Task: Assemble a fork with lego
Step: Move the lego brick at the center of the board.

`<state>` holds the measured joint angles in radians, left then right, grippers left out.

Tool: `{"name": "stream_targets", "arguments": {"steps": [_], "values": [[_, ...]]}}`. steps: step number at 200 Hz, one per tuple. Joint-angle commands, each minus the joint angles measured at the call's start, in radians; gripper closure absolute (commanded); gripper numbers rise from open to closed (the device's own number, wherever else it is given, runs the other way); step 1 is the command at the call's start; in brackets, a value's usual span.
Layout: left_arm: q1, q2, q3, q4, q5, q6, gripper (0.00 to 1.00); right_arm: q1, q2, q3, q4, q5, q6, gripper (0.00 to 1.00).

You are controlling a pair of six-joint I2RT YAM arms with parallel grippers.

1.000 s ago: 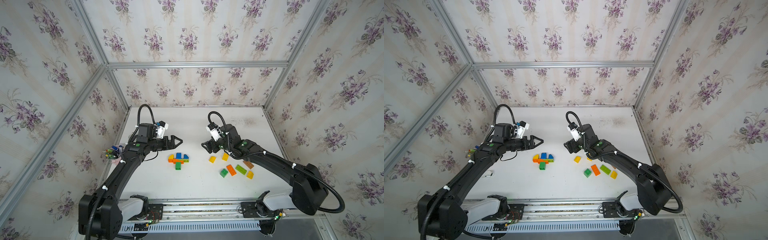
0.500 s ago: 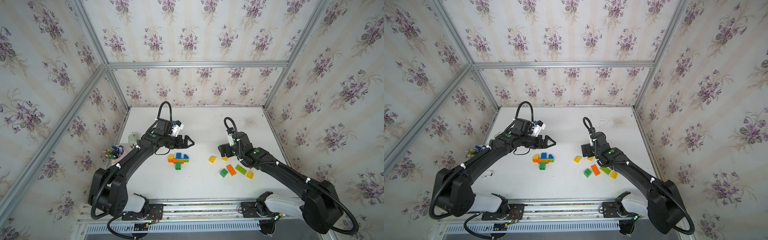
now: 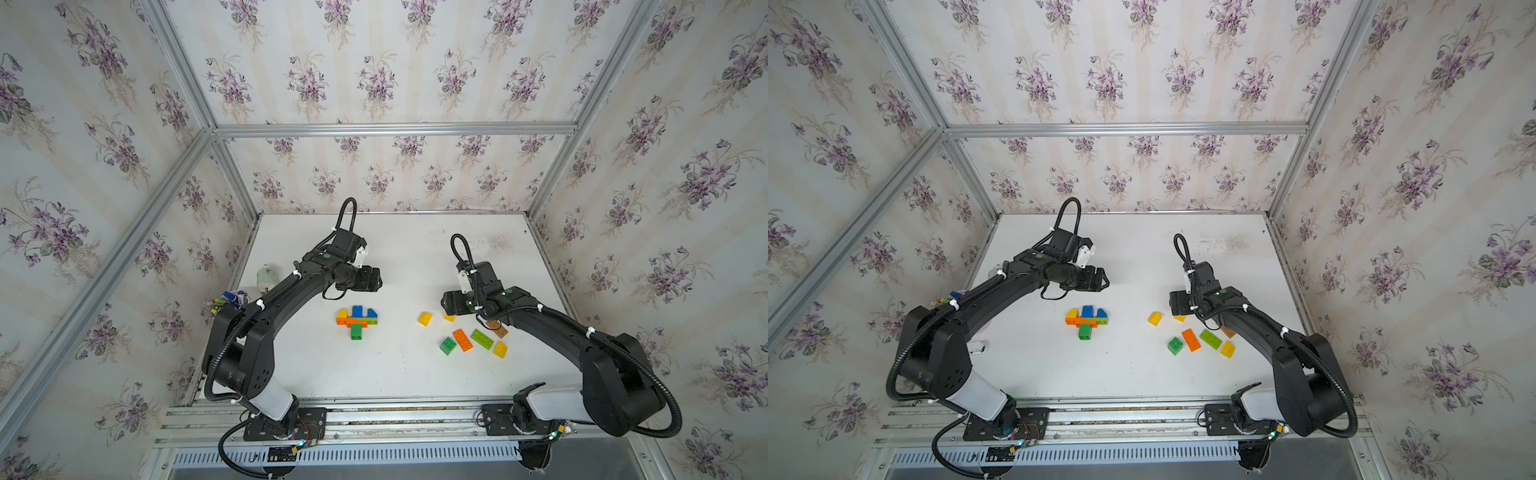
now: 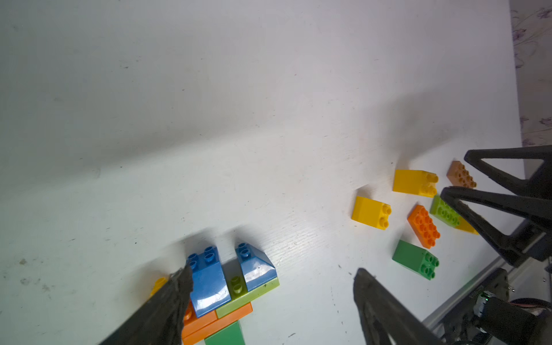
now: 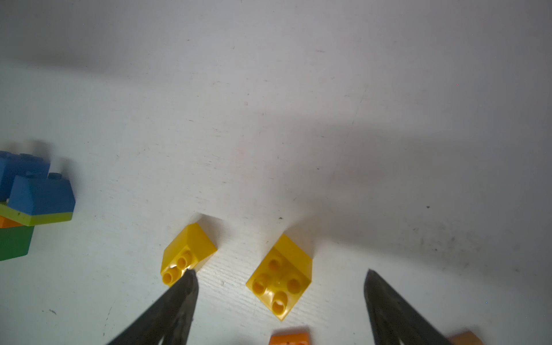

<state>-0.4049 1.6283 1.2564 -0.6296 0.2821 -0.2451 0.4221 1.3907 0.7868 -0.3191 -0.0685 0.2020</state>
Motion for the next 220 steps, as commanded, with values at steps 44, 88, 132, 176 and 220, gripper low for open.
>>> {"name": "stream_targets", "arguments": {"steps": [44,88,132,176,220], "values": [[-0.008,0.058,0.038,-0.032,-0.185,0.009,0.31,0.000,0.076,0.028,-0.049,-0.073,0.034,0.19],[-0.005,0.099,0.059,-0.040,-0.210,0.000,0.62,0.003,0.103,0.026,-0.052,-0.075,0.030,0.20],[0.007,0.081,0.049,-0.015,-0.218,-0.003,0.75,0.013,0.137,0.031,-0.039,-0.077,0.038,0.20],[0.009,0.203,0.217,-0.252,-0.419,-0.218,1.00,0.022,0.160,0.039,-0.029,-0.071,0.044,0.21],[0.005,0.182,0.199,-0.250,-0.440,-0.298,1.00,0.025,0.171,0.048,-0.030,-0.065,0.043,0.22]]}}
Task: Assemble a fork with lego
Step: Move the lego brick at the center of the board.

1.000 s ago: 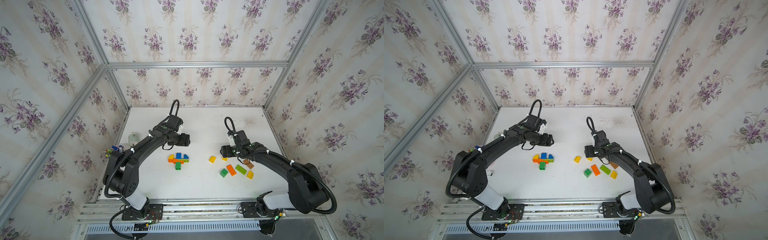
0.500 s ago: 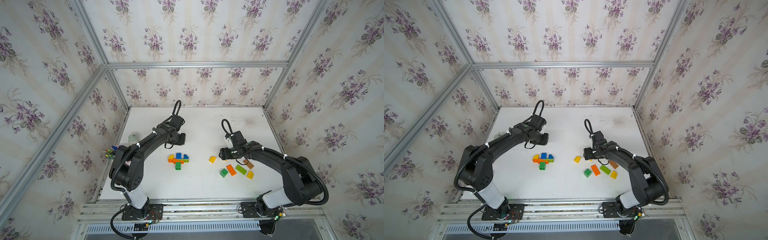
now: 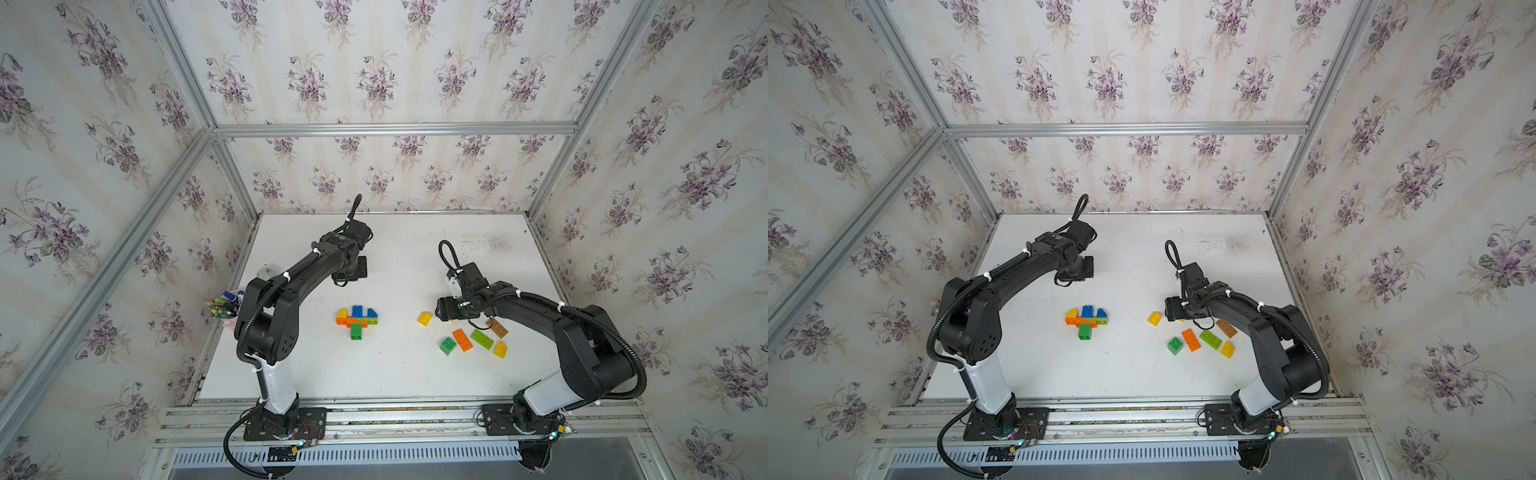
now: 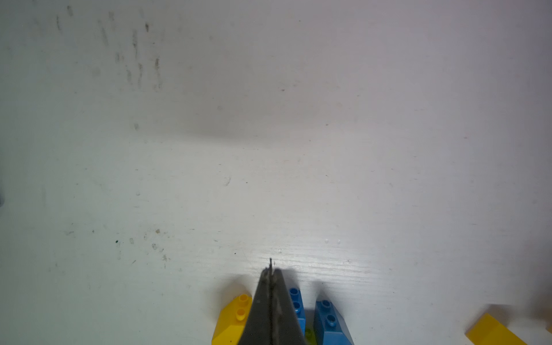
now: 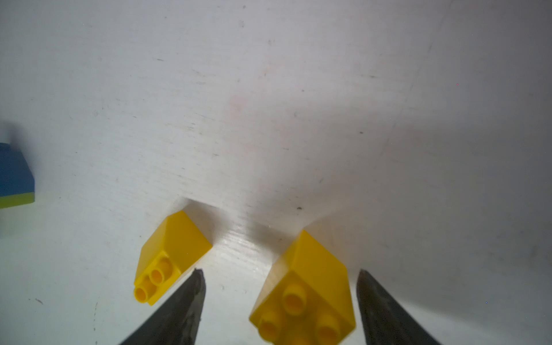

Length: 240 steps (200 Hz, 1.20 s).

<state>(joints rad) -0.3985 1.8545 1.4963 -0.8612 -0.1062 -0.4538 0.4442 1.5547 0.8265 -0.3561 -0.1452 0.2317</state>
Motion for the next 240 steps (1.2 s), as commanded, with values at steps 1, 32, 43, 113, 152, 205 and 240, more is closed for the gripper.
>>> {"name": "stream_targets", "arguments": {"steps": [1,32,43,113,152,205,240], "values": [[-0.002,-0.047,-0.045,-0.013,-0.050,-0.089,1.00,0.003,0.007,0.009,0.007,0.011,0.013,0.22],[0.000,-0.097,-0.068,0.008,-0.038,-0.065,1.00,0.010,0.013,0.022,0.007,0.022,0.011,0.23],[0.001,-0.119,-0.082,0.041,0.041,-0.001,1.00,0.014,0.017,0.026,0.006,0.026,0.010,0.23],[0.051,-0.148,-0.116,0.104,0.432,0.155,0.95,0.021,0.018,0.042,0.008,0.016,0.009,0.26],[0.055,-0.166,-0.127,0.105,0.397,0.168,0.46,0.034,0.018,0.040,-0.030,0.046,0.012,0.27],[0.068,-0.165,-0.127,0.089,0.387,0.146,0.43,0.042,-0.002,0.014,-0.057,0.056,-0.002,0.31],[0.072,-0.149,-0.119,0.054,0.371,0.166,0.52,0.062,-0.015,0.005,-0.048,0.051,0.021,0.38]]}}
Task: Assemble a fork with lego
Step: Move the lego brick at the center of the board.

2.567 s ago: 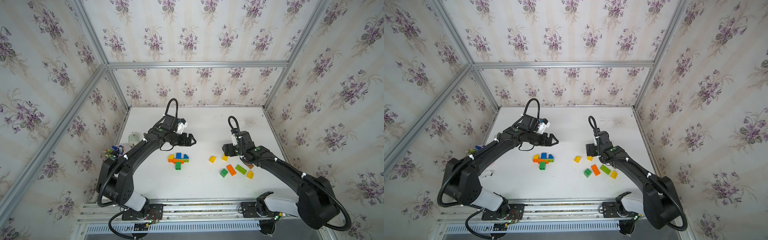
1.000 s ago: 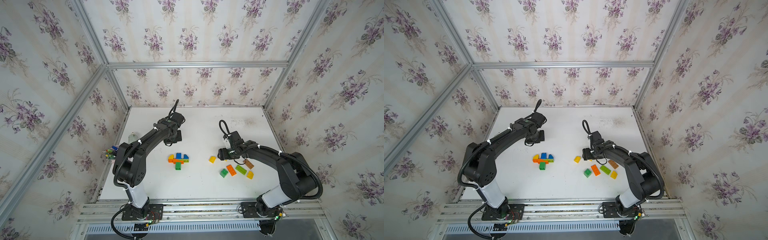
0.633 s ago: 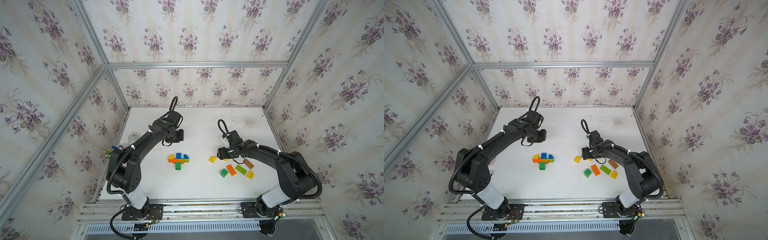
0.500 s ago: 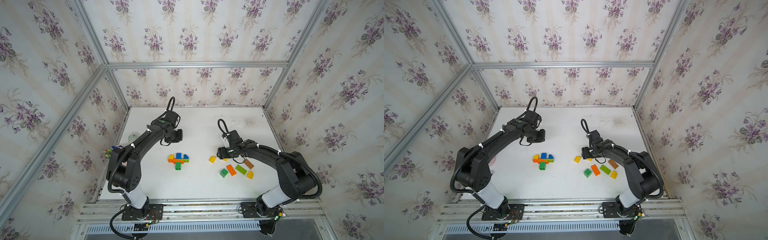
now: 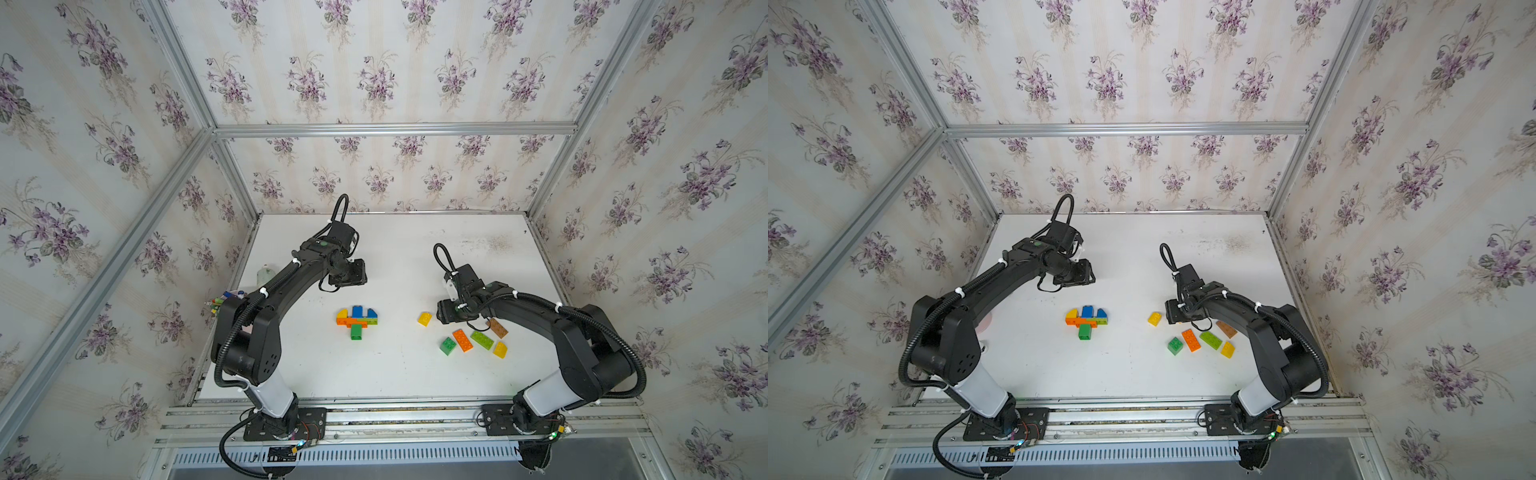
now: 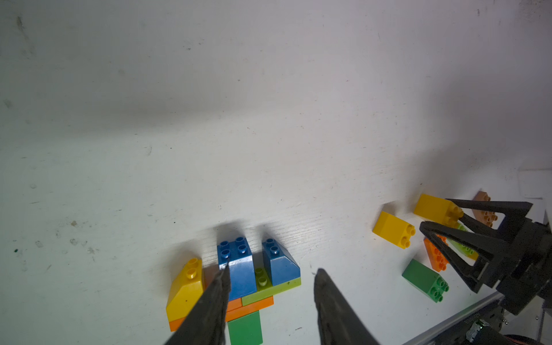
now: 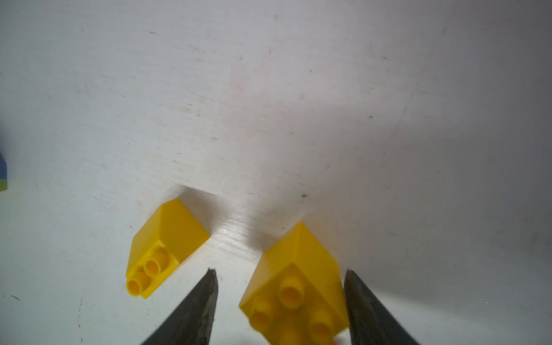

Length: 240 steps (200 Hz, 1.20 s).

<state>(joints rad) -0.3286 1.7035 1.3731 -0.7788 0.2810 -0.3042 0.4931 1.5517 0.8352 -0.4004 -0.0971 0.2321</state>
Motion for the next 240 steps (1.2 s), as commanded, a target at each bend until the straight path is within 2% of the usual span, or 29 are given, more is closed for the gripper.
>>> {"name": "stream_targets", "arguments": {"steps": [1,17,28,48,75,94,109,117,190,213,240], "values": [[0.002,0.002,0.003,-0.028,-0.018,0.015,0.52,0.013,-0.012,-0.005,-0.003,0.003,0.021,0.38],[0.007,-0.015,-0.022,-0.008,-0.028,0.013,0.53,0.019,-0.002,0.001,0.002,0.012,0.033,0.46],[0.018,-0.026,-0.036,-0.001,-0.036,-0.002,0.56,0.025,0.010,0.009,-0.002,0.020,0.041,0.52],[0.045,-0.042,-0.062,0.007,-0.038,-0.016,0.58,0.037,0.030,0.020,-0.002,0.037,0.053,0.58],[0.077,-0.072,-0.099,0.032,-0.036,-0.033,0.67,0.038,0.048,0.049,0.001,0.062,0.083,0.76],[0.085,-0.081,-0.109,0.037,-0.048,-0.034,0.71,0.038,0.057,0.080,0.008,0.076,0.102,0.81],[0.088,-0.076,-0.111,0.034,-0.059,-0.033,0.71,0.038,0.078,0.121,0.003,0.081,0.105,0.83],[0.090,-0.076,-0.114,0.038,-0.061,-0.032,0.71,0.077,0.096,0.149,-0.004,0.083,0.105,0.83],[0.103,-0.084,-0.146,0.075,-0.036,-0.027,0.64,0.161,0.288,0.327,-0.083,0.159,0.092,0.77],[0.106,-0.081,-0.145,0.082,-0.003,-0.024,0.61,0.171,0.310,0.358,-0.098,0.164,0.072,0.67],[0.106,-0.083,-0.145,0.092,0.035,-0.021,0.54,0.174,0.291,0.380,-0.113,0.138,0.033,0.45]]}}
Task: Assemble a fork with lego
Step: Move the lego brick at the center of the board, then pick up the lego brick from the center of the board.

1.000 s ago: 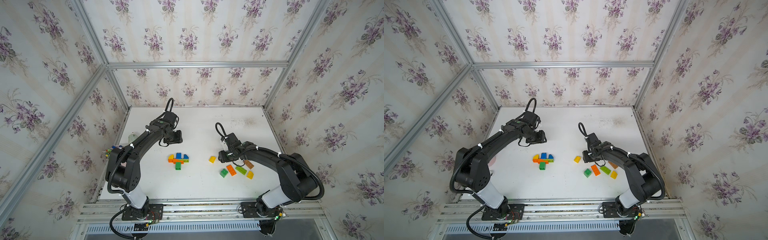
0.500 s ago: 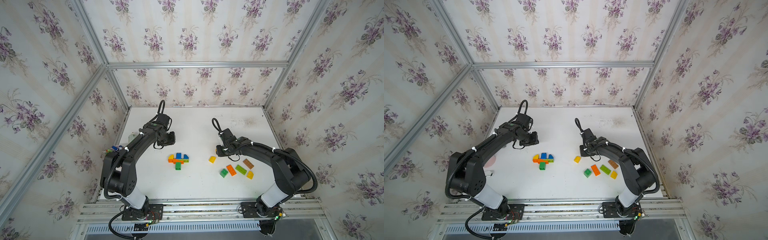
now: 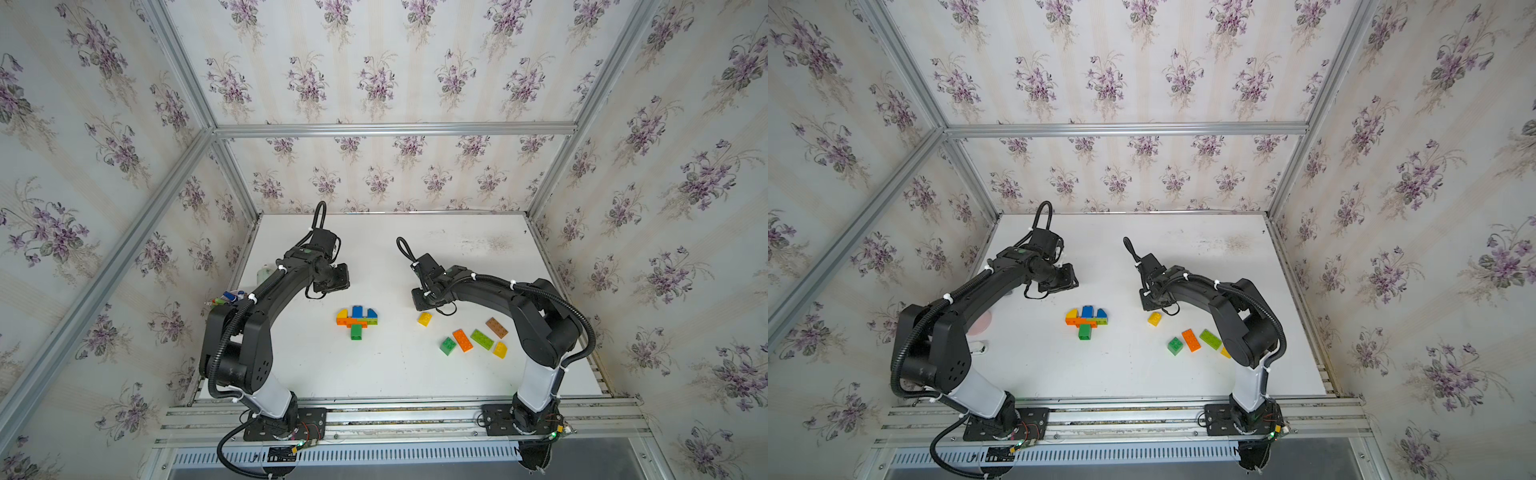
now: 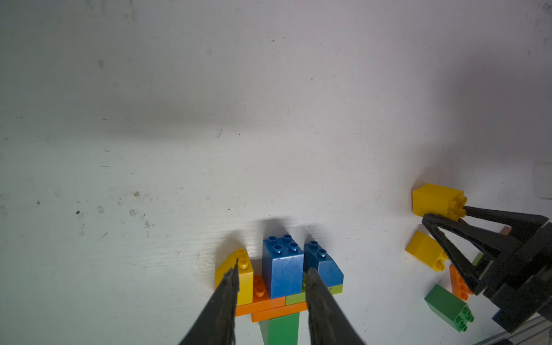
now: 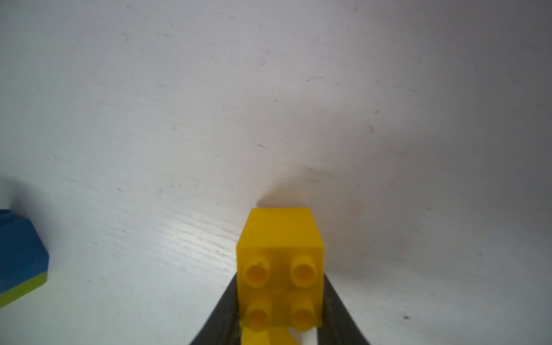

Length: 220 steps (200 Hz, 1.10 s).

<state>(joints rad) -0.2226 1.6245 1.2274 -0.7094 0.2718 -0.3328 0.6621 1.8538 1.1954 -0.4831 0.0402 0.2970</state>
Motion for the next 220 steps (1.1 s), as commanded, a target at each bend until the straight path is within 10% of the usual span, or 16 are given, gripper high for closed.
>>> {"name": "stream_targets", "arguments": {"steps": [1,40,132,220], "values": [[0.000,-0.003,0.001,0.024,0.047,0.007,0.53,0.005,-0.013,0.021,-0.031,0.000,-0.032,0.44],[-0.001,0.000,-0.002,0.063,0.148,-0.013,0.46,-0.001,-0.115,0.005,-0.063,-0.006,-0.049,0.29],[-0.097,0.085,0.060,0.124,0.215,-0.048,0.39,-0.107,-0.474,-0.367,-0.124,-0.016,0.067,0.29],[-0.132,0.129,0.072,0.133,0.227,-0.061,0.39,-0.110,-0.472,-0.461,-0.125,-0.050,0.076,0.42]]}}
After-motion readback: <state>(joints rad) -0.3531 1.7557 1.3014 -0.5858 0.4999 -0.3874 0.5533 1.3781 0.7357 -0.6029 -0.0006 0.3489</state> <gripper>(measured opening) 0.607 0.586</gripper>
